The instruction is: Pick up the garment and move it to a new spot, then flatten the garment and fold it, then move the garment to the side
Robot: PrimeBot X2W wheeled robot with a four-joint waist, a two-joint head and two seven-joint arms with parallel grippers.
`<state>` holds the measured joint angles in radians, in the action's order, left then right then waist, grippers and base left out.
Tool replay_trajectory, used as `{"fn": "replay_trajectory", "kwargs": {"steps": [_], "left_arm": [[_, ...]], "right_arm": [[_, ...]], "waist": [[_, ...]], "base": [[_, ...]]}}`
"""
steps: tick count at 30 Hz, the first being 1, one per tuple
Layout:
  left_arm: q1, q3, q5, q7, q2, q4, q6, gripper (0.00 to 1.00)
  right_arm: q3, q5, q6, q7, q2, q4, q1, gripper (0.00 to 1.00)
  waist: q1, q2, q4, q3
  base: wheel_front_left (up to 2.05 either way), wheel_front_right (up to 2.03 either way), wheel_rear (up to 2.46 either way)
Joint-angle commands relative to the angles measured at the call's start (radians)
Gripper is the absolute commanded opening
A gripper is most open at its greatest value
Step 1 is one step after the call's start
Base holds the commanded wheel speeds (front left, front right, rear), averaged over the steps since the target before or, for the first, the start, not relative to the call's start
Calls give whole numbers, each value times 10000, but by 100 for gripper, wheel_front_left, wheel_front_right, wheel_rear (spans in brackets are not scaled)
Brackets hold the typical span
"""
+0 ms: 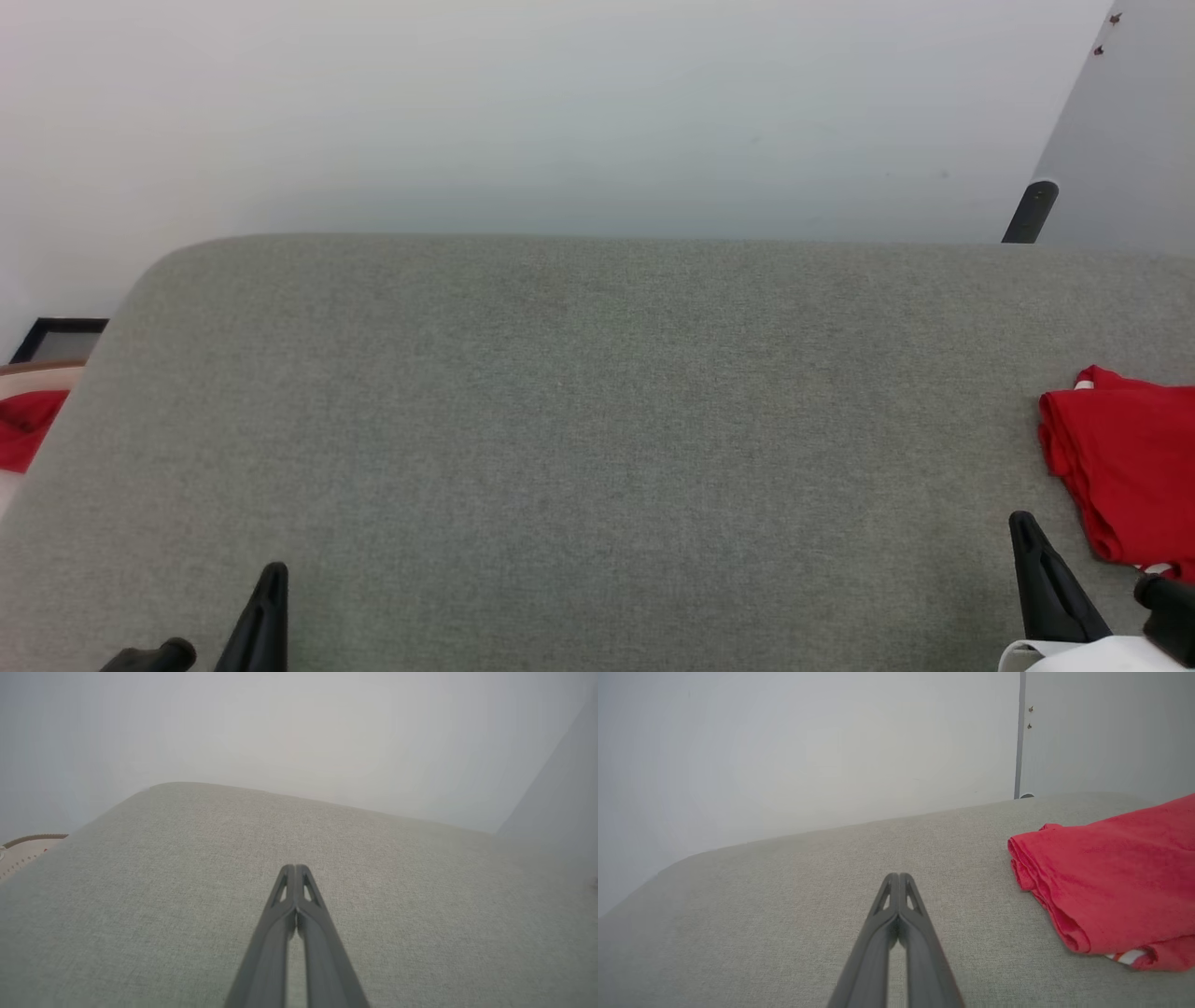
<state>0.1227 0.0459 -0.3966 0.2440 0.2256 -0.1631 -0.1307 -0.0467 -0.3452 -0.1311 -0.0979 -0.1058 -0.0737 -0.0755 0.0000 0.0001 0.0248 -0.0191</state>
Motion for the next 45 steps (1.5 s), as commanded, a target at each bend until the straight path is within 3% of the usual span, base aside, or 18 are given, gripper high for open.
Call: {"fn": "replay_trajectory", "kwargs": {"steps": [1, 23, 45], "left_arm": [[-228, 84, -372, -68, 64, 122, 0, 0], [-843, 262, -3712, -1063, -442, -133, 0, 0], [-1310, 397, -6222, -1814, -828, -326, -1, 0]], "right_arm": [[-47, -386, 0, 47, -13, 99, 195, 0], [-231, -3878, 1, 631, 145, -395, 686, 0], [-368, -6483, 2, 1077, 269, -782, 1047, 0]], "waist": [[0, -1, -2, 2], [0, -1, -47, 42], [0, -1, -90, 80]], "base": [[0, 0, 0], [0, 0, 0], [0, 0, 0]]}}
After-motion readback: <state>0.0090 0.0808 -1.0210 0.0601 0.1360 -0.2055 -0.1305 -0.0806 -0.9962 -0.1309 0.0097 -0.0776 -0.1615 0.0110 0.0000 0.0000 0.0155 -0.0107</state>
